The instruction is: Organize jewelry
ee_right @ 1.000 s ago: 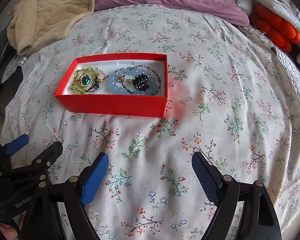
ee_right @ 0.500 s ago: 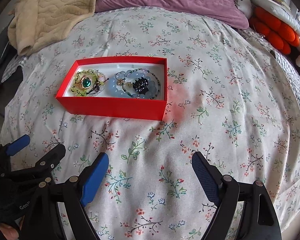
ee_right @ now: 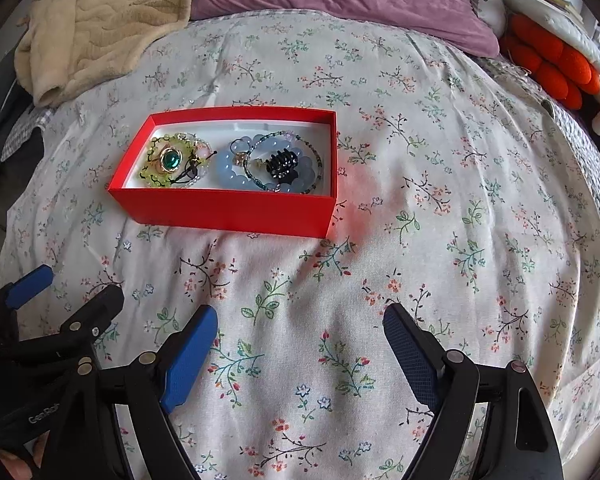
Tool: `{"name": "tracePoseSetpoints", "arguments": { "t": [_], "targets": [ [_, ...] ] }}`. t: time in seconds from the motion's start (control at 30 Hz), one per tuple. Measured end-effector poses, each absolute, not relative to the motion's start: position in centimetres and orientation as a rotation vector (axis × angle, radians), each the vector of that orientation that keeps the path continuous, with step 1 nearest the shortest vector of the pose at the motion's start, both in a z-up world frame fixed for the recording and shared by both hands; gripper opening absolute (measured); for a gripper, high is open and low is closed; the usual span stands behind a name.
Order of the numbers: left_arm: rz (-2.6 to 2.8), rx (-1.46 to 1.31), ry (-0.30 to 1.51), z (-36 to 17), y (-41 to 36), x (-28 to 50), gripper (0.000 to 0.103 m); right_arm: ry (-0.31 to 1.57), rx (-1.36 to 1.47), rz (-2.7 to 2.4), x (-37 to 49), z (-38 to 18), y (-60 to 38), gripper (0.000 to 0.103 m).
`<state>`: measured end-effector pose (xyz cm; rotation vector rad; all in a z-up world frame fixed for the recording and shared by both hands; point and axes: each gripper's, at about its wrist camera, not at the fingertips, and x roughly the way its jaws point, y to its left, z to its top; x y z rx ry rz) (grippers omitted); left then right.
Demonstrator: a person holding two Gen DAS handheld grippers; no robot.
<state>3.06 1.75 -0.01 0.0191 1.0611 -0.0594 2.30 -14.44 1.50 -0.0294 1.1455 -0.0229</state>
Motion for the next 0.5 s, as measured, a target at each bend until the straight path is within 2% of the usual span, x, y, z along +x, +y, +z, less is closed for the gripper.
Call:
{"name": "tracePoseSetpoints", "arguments": {
  "t": [0.5],
  "targets": [
    [-0.057, 0.023, 1.071, -0.18, 2.04, 2.96, 0.097, 1.143, -0.029, -0.027, 2.42, 1.39, -14.56, 0.086]
  ]
}}
